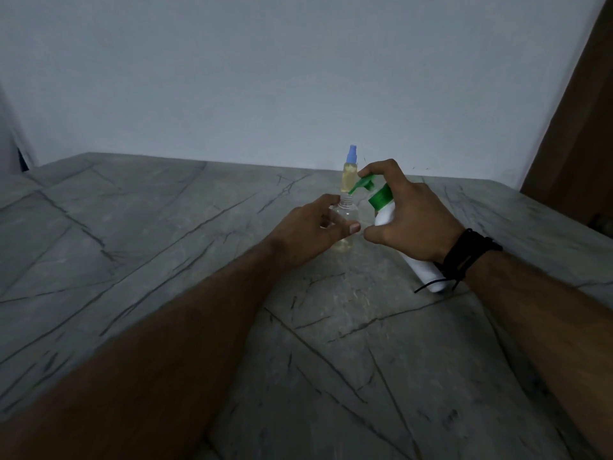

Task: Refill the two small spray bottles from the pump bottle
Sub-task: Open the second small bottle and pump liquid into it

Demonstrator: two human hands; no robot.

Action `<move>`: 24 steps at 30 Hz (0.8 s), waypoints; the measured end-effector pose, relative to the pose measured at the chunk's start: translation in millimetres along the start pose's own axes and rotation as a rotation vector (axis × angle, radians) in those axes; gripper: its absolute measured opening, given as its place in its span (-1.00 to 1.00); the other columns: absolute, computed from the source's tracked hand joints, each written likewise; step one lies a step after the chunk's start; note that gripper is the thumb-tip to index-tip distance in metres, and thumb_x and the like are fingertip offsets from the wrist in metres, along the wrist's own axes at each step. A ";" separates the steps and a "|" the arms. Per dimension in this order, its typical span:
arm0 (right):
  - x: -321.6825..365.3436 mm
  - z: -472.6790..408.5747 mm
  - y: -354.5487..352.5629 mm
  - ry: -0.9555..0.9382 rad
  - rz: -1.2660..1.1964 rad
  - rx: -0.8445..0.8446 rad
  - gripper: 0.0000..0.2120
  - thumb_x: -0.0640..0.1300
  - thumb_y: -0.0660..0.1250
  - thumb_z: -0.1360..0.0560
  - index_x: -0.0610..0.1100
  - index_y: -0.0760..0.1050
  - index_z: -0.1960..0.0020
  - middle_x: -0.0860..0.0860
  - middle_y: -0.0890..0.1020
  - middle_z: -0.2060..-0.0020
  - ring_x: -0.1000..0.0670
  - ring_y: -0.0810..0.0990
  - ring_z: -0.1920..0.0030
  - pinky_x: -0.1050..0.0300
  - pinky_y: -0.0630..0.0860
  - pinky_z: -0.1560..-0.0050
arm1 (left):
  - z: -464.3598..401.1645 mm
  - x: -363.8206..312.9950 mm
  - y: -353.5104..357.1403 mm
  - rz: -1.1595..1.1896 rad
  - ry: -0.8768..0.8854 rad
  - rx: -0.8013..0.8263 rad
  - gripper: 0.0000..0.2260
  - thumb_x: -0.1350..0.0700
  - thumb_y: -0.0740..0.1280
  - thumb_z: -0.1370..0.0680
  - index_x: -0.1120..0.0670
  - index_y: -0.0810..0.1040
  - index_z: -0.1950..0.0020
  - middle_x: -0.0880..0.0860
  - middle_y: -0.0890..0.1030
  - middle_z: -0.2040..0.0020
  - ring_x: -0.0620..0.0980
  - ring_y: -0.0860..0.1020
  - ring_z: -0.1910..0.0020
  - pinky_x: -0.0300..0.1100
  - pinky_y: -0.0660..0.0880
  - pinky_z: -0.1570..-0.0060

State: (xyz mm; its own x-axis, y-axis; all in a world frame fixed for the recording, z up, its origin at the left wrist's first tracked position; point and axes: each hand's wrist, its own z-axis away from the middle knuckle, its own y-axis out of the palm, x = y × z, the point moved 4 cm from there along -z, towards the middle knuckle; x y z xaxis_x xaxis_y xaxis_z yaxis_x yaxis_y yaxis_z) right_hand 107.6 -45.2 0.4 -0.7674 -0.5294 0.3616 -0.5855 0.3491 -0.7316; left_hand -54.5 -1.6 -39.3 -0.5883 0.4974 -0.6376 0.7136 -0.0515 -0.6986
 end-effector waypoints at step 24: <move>-1.4 0.2 0.6 0.008 0.008 0.014 -0.31 -0.11 0.51 -0.28 0.12 0.28 -0.32 0.01 0.60 0.26 0.03 0.57 0.30 0.14 0.47 0.28 | -0.5 -0.8 2.2 -0.016 -0.013 -0.003 -0.47 -0.20 0.33 -0.52 -0.05 0.33 -0.43 -0.08 0.58 -0.17 -0.17 0.47 -0.09 -0.23 0.39 -0.03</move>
State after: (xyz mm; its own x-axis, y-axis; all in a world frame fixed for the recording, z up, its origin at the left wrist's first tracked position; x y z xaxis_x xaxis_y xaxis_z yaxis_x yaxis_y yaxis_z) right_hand 108.3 -44.4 -0.7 -0.7740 -0.5205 0.3605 -0.5759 0.3422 -0.7425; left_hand -52.3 -1.7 -40.1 -0.6042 0.4868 -0.6308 0.7056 -0.0410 -0.7075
